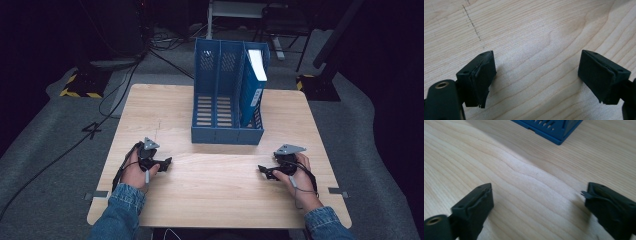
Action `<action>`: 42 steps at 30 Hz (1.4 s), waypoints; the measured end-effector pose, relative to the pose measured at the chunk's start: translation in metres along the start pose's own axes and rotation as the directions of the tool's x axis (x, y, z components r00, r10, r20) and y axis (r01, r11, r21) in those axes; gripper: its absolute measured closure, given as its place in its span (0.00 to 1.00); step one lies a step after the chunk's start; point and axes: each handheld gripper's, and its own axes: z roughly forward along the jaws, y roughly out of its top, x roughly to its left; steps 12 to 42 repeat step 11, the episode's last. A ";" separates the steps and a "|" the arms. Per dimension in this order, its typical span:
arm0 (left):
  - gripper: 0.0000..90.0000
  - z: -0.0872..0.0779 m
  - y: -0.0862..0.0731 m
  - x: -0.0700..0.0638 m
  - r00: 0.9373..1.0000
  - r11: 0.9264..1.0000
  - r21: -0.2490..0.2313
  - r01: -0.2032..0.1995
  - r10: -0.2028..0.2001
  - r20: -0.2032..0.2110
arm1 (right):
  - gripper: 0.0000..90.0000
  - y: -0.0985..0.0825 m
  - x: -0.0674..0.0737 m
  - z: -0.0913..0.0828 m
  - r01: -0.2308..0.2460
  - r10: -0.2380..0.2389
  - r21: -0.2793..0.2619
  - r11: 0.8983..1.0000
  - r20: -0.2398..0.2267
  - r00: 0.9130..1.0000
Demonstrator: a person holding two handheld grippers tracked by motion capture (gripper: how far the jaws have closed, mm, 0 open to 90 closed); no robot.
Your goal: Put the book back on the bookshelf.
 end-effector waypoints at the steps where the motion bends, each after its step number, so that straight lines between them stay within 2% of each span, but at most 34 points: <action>1: 0.17 0.000 0.000 0.000 1.000 1.000 0.000 0.000 0.000 0.000 | 0.07 0.000 0.000 0.000 0.000 0.000 0.001 1.000 0.000 1.000; 42: 0.17 0.000 0.000 0.000 1.000 1.000 -0.001 0.000 0.000 0.000 | 0.05 0.001 0.001 0.001 -0.001 0.001 0.003 1.000 0.007 1.000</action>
